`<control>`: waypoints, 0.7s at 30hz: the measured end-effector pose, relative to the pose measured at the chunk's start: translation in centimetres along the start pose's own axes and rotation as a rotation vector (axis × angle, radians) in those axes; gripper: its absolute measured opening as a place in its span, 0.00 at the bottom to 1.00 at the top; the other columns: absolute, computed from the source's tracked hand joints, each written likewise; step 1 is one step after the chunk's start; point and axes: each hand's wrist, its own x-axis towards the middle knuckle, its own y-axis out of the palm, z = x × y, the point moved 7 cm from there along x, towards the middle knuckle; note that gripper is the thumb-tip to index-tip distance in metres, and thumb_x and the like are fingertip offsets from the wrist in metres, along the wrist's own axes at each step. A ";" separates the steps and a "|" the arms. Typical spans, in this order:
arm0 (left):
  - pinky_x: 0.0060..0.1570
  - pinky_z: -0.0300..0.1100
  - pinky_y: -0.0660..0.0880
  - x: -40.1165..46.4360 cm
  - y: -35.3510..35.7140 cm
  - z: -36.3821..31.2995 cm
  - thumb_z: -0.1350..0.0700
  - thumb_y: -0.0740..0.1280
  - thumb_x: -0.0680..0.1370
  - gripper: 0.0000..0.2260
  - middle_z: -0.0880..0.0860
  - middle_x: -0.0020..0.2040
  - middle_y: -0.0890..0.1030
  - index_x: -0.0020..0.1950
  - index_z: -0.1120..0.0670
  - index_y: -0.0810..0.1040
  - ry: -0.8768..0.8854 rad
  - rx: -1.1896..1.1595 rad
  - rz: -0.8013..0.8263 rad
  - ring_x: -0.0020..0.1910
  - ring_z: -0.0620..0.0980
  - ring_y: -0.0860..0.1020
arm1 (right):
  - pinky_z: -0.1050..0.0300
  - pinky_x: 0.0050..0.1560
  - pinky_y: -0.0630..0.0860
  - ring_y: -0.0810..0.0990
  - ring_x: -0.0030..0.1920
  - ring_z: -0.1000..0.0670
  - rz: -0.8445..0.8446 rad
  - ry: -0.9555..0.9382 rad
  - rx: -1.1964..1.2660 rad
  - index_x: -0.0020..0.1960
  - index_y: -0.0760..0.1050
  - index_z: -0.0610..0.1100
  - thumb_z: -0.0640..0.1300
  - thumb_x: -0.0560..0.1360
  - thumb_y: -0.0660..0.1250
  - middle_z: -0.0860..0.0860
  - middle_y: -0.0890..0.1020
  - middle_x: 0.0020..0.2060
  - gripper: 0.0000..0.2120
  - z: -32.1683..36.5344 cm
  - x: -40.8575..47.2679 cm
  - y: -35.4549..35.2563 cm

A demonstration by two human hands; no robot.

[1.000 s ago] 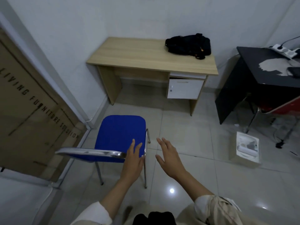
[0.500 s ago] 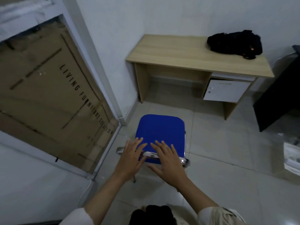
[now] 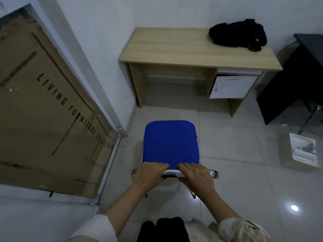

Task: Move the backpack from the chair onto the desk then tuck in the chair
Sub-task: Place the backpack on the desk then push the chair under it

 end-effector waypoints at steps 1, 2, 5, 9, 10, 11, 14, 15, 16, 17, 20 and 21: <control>0.36 0.44 0.78 0.3 0.1 0.0 0.46 0.67 0.75 0.14 0.52 0.45 0.85 0.57 0.51 0.77 0.016 0.012 -0.011 0.38 0.52 0.83 | 0.59 0.25 0.73 0.73 0.25 0.54 0.003 -0.003 -0.002 0.40 0.78 0.49 0.54 0.64 0.78 0.54 0.78 0.27 0.12 -0.2 0.0 0.2; 0.35 0.43 0.78 0.5 0.0 0.1 0.46 0.67 0.74 0.14 0.52 0.44 0.86 0.56 0.51 0.78 0.027 0.022 -0.020 0.37 0.51 0.83 | 0.60 0.26 0.73 0.74 0.25 0.54 0.005 -0.007 0.001 0.41 0.79 0.49 0.54 0.64 0.78 0.54 0.79 0.28 0.13 -0.3 0.2 0.5; 0.41 0.44 0.78 2.0 -0.4 1.1 0.46 0.65 0.77 0.15 0.52 0.49 0.85 0.60 0.51 0.76 0.032 -0.005 -0.024 0.42 0.51 0.83 | 0.60 0.27 0.74 0.76 0.26 0.54 -0.027 -0.002 0.012 0.42 0.79 0.48 0.54 0.64 0.78 0.53 0.80 0.29 0.14 -0.9 1.8 0.7; 0.43 0.42 0.76 4.4 -1.0 2.8 0.45 0.61 0.78 0.15 0.51 0.52 0.84 0.62 0.50 0.73 0.039 -0.011 -0.040 0.44 0.49 0.82 | 0.60 0.28 0.74 0.76 0.26 0.54 -0.059 -0.003 -0.008 0.42 0.79 0.48 0.54 0.65 0.78 0.53 0.80 0.29 0.14 -2.1 4.1 1.0; 0.43 0.42 0.77 5.1 -1.1 3.2 0.44 0.61 0.79 0.15 0.51 0.51 0.84 0.62 0.50 0.73 0.043 -0.010 -0.033 0.43 0.49 0.82 | 0.60 0.28 0.74 0.76 0.26 0.53 -0.065 -0.005 -0.014 0.42 0.79 0.48 0.54 0.65 0.78 0.53 0.80 0.29 0.13 -2.4 4.8 1.1; 0.43 0.42 0.77 5.7 -1.2 3.5 0.44 0.61 0.79 0.15 0.51 0.51 0.84 0.62 0.50 0.73 0.048 -0.007 -0.028 0.43 0.49 0.82 | 0.61 0.29 0.74 0.76 0.26 0.53 -0.075 -0.008 -0.018 0.42 0.79 0.48 0.54 0.65 0.78 0.53 0.80 0.29 0.13 -2.7 5.4 1.2; 0.43 0.42 0.78 7.9 -1.5 4.7 0.44 0.61 0.79 0.16 0.51 0.51 0.84 0.61 0.51 0.73 0.060 0.002 -0.030 0.43 0.49 0.82 | 0.61 0.29 0.74 0.76 0.26 0.53 -0.097 -0.013 -0.025 0.42 0.79 0.48 0.55 0.66 0.77 0.52 0.80 0.29 0.13 -4.0 7.3 1.7; 0.43 0.43 0.78 9.0 -1.6 5.2 0.44 0.61 0.79 0.16 0.51 0.51 0.84 0.61 0.51 0.73 0.063 0.002 -0.031 0.43 0.49 0.82 | 0.61 0.29 0.74 0.76 0.26 0.53 -0.099 -0.015 -0.022 0.43 0.79 0.47 0.55 0.66 0.77 0.52 0.80 0.29 0.14 -4.7 8.1 2.1; 0.43 0.43 0.78 9.7 -1.8 5.5 0.44 0.61 0.78 0.16 0.51 0.51 0.84 0.61 0.51 0.73 0.063 0.005 -0.033 0.43 0.49 0.82 | 0.60 0.30 0.75 0.77 0.27 0.53 -0.102 -0.016 -0.016 0.43 0.79 0.47 0.55 0.67 0.76 0.52 0.81 0.30 0.14 -5.2 8.7 2.3; 0.43 0.43 0.79 10.8 -1.9 6.0 0.44 0.61 0.78 0.16 0.51 0.51 0.84 0.61 0.51 0.73 0.063 0.010 -0.031 0.43 0.50 0.82 | 0.60 0.30 0.76 0.77 0.27 0.52 -0.106 -0.016 -0.012 0.44 0.79 0.47 0.55 0.67 0.76 0.51 0.81 0.30 0.14 -5.9 9.5 2.7; 0.42 0.45 0.80 13.8 -2.6 7.4 0.44 0.62 0.78 0.15 0.52 0.50 0.84 0.60 0.51 0.74 0.068 0.011 -0.040 0.42 0.50 0.82 | 0.59 0.30 0.77 0.77 0.28 0.52 -0.108 -0.009 -0.006 0.45 0.78 0.46 0.54 0.67 0.76 0.51 0.81 0.31 0.14 -7.9 12.0 3.6; 0.42 0.45 0.80 14.8 -2.8 7.8 0.44 0.62 0.78 0.15 0.52 0.49 0.84 0.60 0.51 0.74 0.070 0.012 -0.038 0.41 0.51 0.82 | 0.58 0.30 0.78 0.77 0.28 0.51 -0.111 -0.002 -0.005 0.45 0.78 0.46 0.54 0.67 0.76 0.51 0.81 0.31 0.14 -8.5 12.7 3.9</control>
